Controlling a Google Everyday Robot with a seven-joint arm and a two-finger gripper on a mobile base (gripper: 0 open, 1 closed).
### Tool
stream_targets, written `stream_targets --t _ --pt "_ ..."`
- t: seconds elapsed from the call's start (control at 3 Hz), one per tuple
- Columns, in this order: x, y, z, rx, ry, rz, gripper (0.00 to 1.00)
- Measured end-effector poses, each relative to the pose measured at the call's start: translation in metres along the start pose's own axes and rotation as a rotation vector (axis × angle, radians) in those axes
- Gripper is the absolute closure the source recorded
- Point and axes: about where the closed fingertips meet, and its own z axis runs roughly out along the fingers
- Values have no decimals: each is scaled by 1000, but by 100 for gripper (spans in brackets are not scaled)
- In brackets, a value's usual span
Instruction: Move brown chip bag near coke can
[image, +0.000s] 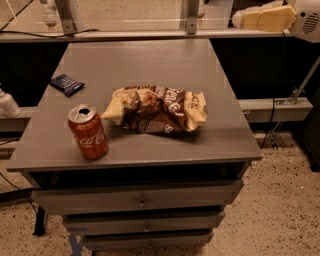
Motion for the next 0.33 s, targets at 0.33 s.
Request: stream_targets --t 0.33 --pt "0 0 0 0 0 0 0"
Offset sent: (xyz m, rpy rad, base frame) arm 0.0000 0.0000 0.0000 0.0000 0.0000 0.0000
